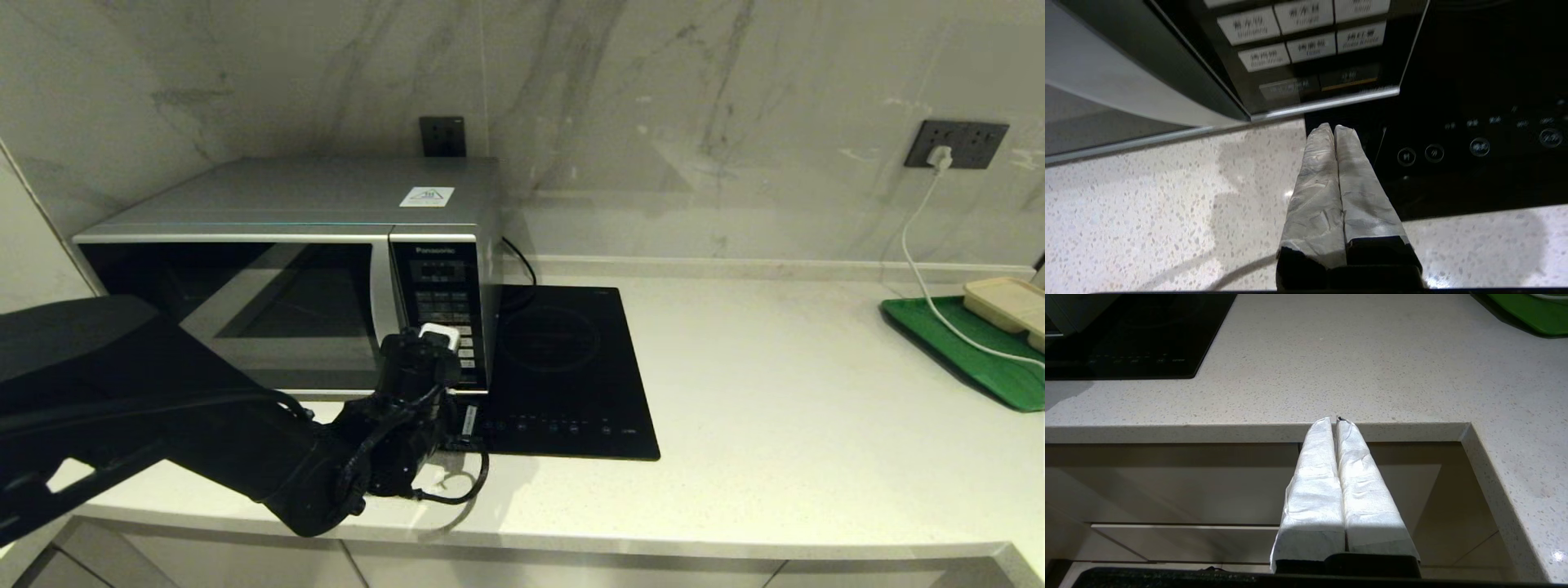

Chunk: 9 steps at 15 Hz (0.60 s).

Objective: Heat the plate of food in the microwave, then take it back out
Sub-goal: Open the microwave oven

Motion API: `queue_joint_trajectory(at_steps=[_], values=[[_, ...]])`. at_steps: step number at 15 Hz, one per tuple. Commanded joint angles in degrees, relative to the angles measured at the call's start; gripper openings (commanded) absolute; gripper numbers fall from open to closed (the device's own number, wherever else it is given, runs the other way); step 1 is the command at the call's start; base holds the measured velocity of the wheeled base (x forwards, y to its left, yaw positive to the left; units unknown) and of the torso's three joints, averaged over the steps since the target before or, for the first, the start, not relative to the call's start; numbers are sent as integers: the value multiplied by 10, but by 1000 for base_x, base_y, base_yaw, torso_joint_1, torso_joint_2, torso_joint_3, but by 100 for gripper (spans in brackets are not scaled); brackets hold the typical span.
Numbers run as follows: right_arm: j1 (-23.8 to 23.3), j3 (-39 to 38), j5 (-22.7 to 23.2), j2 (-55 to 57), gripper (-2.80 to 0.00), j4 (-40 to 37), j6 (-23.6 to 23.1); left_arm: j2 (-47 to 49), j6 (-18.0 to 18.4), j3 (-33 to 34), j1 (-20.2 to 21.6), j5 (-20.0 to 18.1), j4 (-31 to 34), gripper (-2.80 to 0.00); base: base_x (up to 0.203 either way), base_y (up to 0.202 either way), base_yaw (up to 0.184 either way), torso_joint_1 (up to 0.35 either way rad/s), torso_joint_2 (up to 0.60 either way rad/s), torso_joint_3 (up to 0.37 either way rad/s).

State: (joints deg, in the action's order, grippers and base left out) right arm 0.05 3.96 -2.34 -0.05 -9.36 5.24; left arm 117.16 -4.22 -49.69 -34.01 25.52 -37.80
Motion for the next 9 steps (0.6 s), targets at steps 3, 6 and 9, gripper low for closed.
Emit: queue_joint_trajectory(at_steps=[3, 6, 9], values=[[0, 0, 0, 0, -280, 0, 0, 3, 1, -1, 1, 1, -9, -280, 0, 0, 0, 0, 0, 0], [0, 0, 0, 0, -280, 0, 0, 7, 0, -4, 3, 1, -21, -280, 0, 0, 0, 0, 0, 0], [0, 0, 0, 0, -280, 0, 0, 2, -1, -1, 3, 1, -23, -280, 0, 0, 0, 0, 0, 0]])
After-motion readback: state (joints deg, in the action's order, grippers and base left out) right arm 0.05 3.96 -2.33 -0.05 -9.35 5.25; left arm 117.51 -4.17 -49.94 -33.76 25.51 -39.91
